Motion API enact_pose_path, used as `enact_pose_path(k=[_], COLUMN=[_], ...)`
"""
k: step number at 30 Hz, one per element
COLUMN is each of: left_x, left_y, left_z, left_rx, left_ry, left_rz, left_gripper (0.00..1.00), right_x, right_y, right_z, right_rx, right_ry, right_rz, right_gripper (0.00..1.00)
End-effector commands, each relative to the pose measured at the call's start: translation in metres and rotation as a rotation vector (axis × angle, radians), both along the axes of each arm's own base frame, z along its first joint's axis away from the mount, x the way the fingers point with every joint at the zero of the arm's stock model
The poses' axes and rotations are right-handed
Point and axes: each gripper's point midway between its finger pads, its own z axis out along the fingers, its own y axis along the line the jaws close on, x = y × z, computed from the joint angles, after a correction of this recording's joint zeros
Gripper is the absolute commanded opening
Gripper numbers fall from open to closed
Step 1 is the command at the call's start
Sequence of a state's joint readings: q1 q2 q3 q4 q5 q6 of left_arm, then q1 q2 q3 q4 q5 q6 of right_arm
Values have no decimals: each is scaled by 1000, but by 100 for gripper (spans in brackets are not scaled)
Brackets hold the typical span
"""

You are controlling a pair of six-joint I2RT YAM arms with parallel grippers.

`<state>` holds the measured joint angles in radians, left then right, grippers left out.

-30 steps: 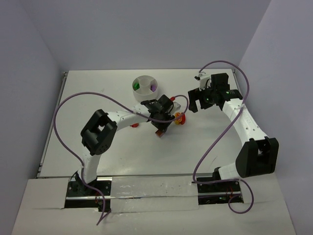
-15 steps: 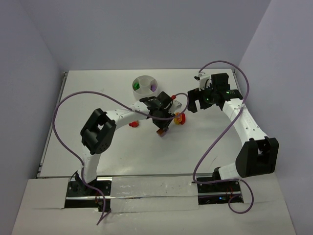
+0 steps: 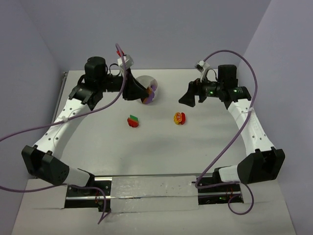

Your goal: Sort the legos into containers by color

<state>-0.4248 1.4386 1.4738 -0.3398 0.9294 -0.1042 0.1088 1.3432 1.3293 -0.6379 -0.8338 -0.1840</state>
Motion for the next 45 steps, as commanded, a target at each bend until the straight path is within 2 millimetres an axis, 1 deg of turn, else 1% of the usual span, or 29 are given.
enact_pose_path(k=[1, 2, 3, 4, 5, 9, 11, 14, 18, 22, 25, 28, 31, 38, 45], left_x=[-38, -39, -47, -51, -54, -58, -60, -62, -65, -67, -69, -70, -72, -74, -73], left_y=[4, 4, 5, 6, 6, 6, 7, 7, 7, 5, 4, 4, 4, 3, 1], left_z=[6, 4, 7, 7, 8, 0, 0, -1, -5, -6, -7, -8, -9, -12, -15], left_rx=[-130, -145, -173, -186, -191, -201, -205, -212, -206, -205, -203, -201, -200, -199, -197], left_ry=[94, 65, 57, 67, 87, 126, 128, 141, 156, 153, 149, 143, 147, 153, 163], left_rz=[-223, -245, -263, -270, -271, -277, -280, -286, -296, -310, -325, -334, -341, -352, -351], left_gripper=[0, 0, 0, 0, 0, 0, 0, 0, 0, 0, 0, 0, 0, 0, 0], right_x=[-25, -29, -35, -39, -38, -53, -54, -55, -65, -70, -76, -87, -90, -93, -100], right_y=[34, 40, 51, 59, 61, 95, 101, 113, 124, 130, 136, 140, 141, 144, 146], right_z=[69, 73, 76, 77, 75, 77, 76, 69, 63, 62, 62, 66, 66, 67, 69], right_rx=[147, 157, 167, 169, 165, 137, 137, 114, 106, 107, 140, 180, 194, 212, 222], right_ry=[-138, -140, -137, -133, -128, -136, -131, -119, -103, -92, -54, -20, 3, 25, 33], right_rz=[179, 200, 234, 261, 261, 340, 347, 373, 428, 465, 520, 586, 608, 640, 672], right_gripper=[96, 96, 96, 96, 96, 95, 95, 95, 95, 92, 88, 85, 82, 69, 66])
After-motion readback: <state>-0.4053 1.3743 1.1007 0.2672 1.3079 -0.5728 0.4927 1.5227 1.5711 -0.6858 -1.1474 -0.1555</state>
